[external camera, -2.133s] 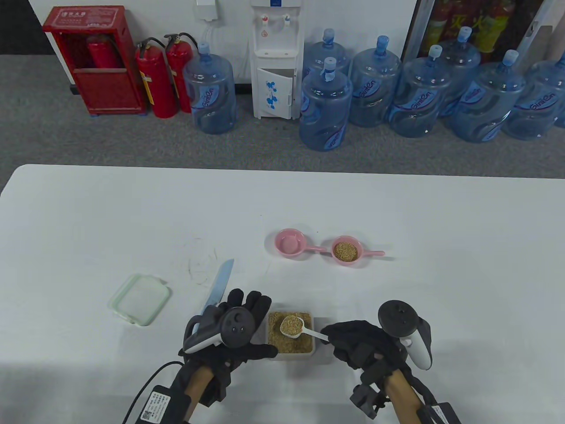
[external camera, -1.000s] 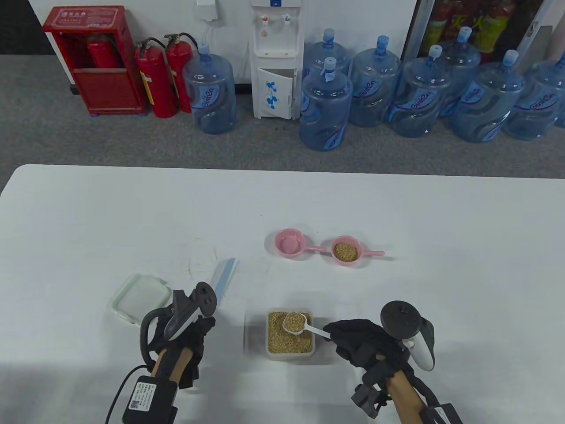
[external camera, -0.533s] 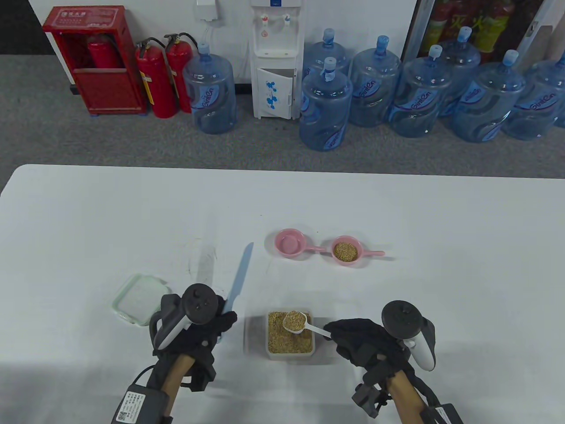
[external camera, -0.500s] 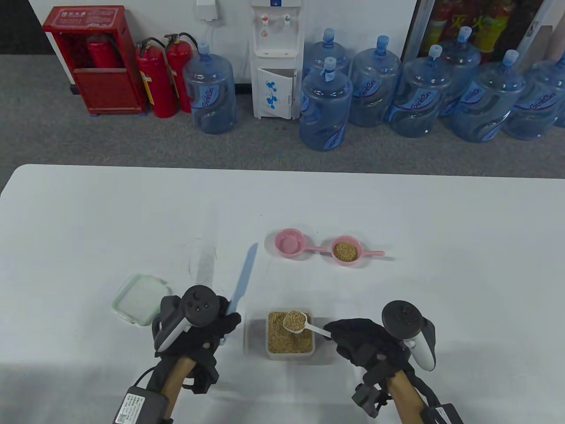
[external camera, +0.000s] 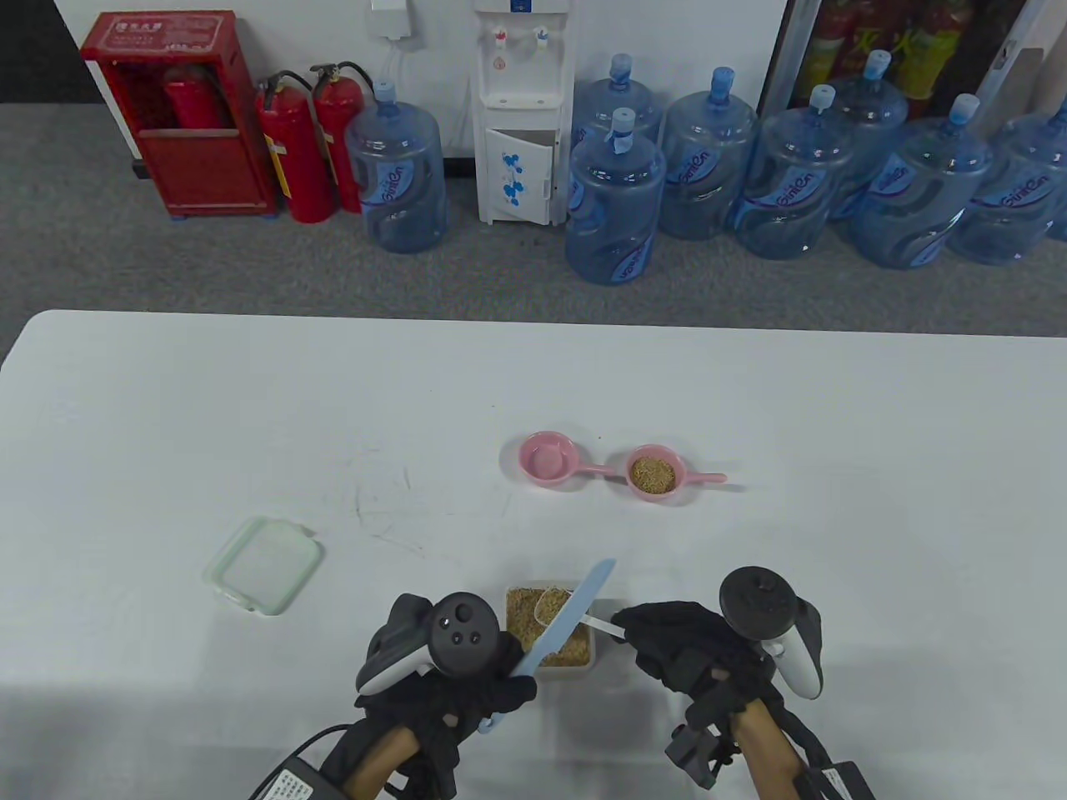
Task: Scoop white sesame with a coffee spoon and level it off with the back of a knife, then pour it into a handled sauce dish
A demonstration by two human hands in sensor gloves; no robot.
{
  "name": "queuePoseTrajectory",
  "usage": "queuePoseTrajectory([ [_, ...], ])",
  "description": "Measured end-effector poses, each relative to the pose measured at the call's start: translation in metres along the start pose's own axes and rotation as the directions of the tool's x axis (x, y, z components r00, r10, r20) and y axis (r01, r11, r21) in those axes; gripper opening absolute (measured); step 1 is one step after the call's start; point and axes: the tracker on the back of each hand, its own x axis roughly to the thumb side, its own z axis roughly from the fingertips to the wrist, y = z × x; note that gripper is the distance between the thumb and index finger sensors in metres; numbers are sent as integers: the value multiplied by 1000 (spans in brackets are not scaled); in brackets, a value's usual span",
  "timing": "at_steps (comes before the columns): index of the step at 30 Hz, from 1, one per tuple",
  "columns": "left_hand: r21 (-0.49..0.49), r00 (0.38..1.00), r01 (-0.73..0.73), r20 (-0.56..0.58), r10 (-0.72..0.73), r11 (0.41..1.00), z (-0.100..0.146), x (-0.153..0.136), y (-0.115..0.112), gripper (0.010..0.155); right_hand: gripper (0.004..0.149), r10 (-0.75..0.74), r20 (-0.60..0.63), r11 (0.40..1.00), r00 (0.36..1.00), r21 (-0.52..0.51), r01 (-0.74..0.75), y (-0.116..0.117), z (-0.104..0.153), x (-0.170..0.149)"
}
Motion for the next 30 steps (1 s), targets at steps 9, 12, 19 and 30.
queuePoseTrajectory([
  [9,-42,1000,-11,-23,10,999,-3,-4,-2,46,42,21,9,1000,1000,4,-21,1,0,2],
  [12,-49,999,-15,-39,13,999,-4,-7,-1,46,42,13,11,1000,1000,7,-13,1,0,2],
  [19,-46,997,5,-81,-9,999,-3,-15,3,45,42,13,24,1000,1000,10,-14,-1,1,3],
  [30,-39,991,5,-135,-10,999,-4,-29,8,44,42,28,30,1000,999,0,-28,-7,3,2],
])
